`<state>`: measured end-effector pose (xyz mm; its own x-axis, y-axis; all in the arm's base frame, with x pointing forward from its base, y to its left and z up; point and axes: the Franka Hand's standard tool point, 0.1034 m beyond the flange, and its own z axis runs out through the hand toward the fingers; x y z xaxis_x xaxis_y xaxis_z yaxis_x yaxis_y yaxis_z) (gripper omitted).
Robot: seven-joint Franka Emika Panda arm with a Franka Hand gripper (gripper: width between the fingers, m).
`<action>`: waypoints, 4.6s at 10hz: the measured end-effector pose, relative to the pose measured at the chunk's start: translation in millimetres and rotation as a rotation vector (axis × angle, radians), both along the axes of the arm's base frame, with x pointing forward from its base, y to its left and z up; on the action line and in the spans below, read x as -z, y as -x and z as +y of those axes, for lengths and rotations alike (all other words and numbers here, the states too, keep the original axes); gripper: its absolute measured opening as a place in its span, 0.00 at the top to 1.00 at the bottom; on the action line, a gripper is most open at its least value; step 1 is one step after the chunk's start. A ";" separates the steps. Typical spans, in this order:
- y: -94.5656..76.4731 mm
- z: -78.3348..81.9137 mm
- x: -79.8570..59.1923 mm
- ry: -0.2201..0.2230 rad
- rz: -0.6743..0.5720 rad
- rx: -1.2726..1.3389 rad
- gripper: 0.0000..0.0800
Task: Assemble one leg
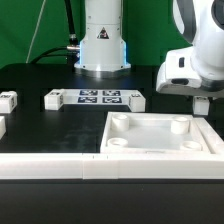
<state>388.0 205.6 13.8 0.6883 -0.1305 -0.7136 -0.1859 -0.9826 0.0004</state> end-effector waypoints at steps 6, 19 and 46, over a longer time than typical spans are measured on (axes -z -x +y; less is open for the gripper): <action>-0.1 -0.2 -0.1 0.000 0.000 0.000 0.64; -71.6 -70.1 -46.1 -0.043 -0.509 -0.038 0.64; -218.3 -97.0 -88.5 0.000 -1.353 -0.234 0.64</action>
Offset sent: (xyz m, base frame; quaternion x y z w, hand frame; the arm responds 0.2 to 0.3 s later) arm 0.0000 0.0000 0.0000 0.0000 0.0000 0.0000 1.0000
